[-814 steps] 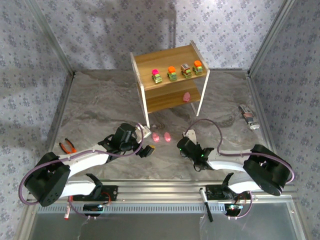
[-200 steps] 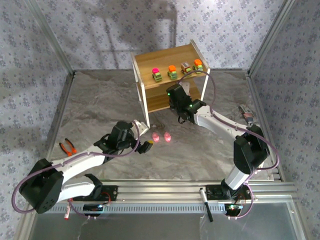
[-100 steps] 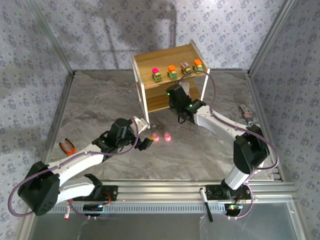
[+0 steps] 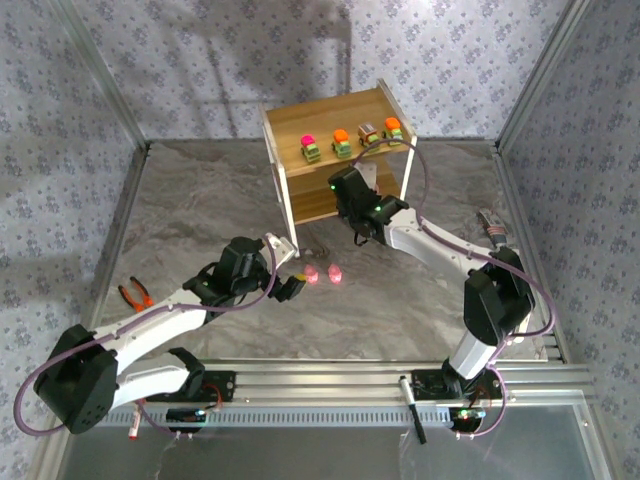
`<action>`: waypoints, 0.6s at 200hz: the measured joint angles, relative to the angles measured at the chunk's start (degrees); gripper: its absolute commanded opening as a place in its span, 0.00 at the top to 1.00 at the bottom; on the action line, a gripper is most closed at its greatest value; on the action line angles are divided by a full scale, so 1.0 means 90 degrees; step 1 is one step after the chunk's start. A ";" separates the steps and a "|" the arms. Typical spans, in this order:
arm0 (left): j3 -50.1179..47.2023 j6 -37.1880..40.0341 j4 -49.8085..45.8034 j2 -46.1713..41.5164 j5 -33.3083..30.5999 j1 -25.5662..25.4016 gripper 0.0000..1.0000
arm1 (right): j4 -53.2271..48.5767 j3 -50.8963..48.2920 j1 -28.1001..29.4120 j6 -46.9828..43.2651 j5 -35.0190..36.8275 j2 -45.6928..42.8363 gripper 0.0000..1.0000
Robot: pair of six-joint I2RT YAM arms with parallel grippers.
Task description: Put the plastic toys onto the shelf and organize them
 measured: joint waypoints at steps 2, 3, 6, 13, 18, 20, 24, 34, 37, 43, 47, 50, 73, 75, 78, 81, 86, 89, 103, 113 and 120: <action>0.0000 0.0000 0.0000 0.0000 0.0000 0.0000 0.00 | -0.0005 0.0002 0.0000 0.0000 0.0005 0.0000 0.67; 0.0000 0.0000 0.0000 0.0000 0.0000 0.0000 0.00 | -0.0007 0.0002 0.0000 0.0000 0.0010 0.0000 0.66; 0.0000 0.0000 -0.0002 0.0000 0.0000 0.0000 0.00 | -0.0015 0.0002 0.0002 0.0000 0.0017 0.0000 0.66; 0.0000 0.0000 -0.0002 0.0000 0.0000 0.0000 0.00 | -0.0034 0.0002 0.0002 0.0000 0.0019 0.0002 0.65; 0.0000 0.0000 0.0000 0.0000 0.0000 0.0000 0.00 | -0.0041 0.0002 0.0002 0.0002 0.0019 0.0000 0.64; 0.0000 0.0000 0.0000 0.0000 0.0000 0.0000 0.00 | -0.0046 0.0005 0.0002 0.0000 0.0019 0.0002 0.64; 0.0000 0.0000 -0.0002 0.0000 0.0000 0.0000 0.00 | -0.0051 0.0007 0.0005 0.0000 0.0019 0.0002 0.64; 0.0000 0.0000 0.0000 0.0000 0.0000 0.0000 0.00 | -0.0053 0.0007 0.0007 0.0000 0.0019 0.0002 0.63; 0.0000 0.0002 0.0000 0.0000 0.0000 0.0000 0.00 | -0.0056 0.0007 0.0007 0.0000 0.0019 0.0002 0.64; 0.0000 0.0000 0.0000 0.0000 0.0000 0.0000 0.01 | -0.0056 0.0007 0.0007 0.0000 0.0019 0.0002 0.64; 0.0000 0.0002 0.0000 0.0000 0.0000 0.0000 0.00 | -0.0056 0.0007 0.0007 0.0000 0.0019 0.0002 0.64; 0.0000 0.0000 -0.0002 0.0000 0.0000 0.0000 0.00 | -0.0056 0.0007 0.0007 0.0000 0.0019 0.0002 0.64; 0.0000 0.0000 0.0000 0.0000 0.0000 0.0000 0.00 | -0.0056 0.0007 0.0007 0.0000 0.0019 0.0002 0.63; 0.0000 0.0002 -0.0002 0.0000 0.0000 0.0000 0.00 | -0.0056 0.0007 0.0007 0.0000 0.0019 0.0002 0.63; 0.0000 0.0002 -0.0002 0.0000 0.0000 0.0000 0.00 | -0.0056 0.0007 0.0007 0.0000 0.0019 0.0002 0.63; 0.0000 0.0002 0.0000 0.0000 0.0000 0.0000 0.00 | -0.0056 0.0007 0.0007 0.0000 0.0017 0.0002 0.62; 0.0000 0.0002 -0.0002 0.0000 0.0000 0.0000 0.01 | -0.0056 0.0007 0.0007 0.0000 0.0017 0.0002 0.62; 0.0000 0.0002 -0.0002 0.0000 0.0000 0.0000 0.00 | -0.0056 0.0007 0.0007 0.0000 0.0019 0.0002 0.61; 0.0000 0.0002 -0.0002 0.0000 0.0000 0.0000 0.00 | -0.0056 0.0007 0.0010 0.0000 0.0019 0.0002 0.60; 0.0000 0.0002 0.0000 0.0000 0.0000 0.0000 0.00 | -0.0053 0.0007 0.0015 0.0000 0.0017 0.0002 0.60; 0.0000 0.0002 -0.0002 0.0000 0.0000 0.0000 0.00 | -0.0056 0.0007 0.0015 0.0000 0.0017 0.0002 0.60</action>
